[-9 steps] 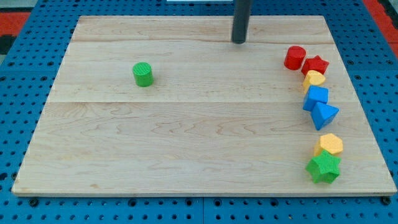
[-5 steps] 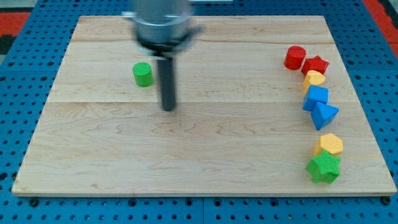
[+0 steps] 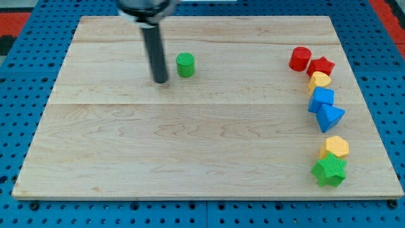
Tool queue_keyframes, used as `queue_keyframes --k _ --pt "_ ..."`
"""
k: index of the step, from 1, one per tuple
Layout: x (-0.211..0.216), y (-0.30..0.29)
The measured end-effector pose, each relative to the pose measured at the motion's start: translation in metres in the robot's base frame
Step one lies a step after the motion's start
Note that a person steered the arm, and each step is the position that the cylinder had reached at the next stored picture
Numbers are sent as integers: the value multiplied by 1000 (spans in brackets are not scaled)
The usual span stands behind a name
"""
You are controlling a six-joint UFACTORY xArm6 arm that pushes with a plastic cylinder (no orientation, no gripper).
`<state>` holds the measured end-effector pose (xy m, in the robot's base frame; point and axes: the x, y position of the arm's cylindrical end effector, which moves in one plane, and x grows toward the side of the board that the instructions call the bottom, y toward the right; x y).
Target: Move the green circle vertical to the red star on the top
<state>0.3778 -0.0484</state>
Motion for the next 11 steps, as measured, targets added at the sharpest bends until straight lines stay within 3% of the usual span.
queue_keyframes --k 1,2,3,4,5,6,7,8,9,10,11 --pt "-53 69" --pt "-17 13" --pt "-62 17" --pt "-78 66" --pt "-82 72" --pt "-102 32" --pt "-133 98" --pt "-123 145" --pt "-111 81" --pt "-78 92" --pt "-86 173"
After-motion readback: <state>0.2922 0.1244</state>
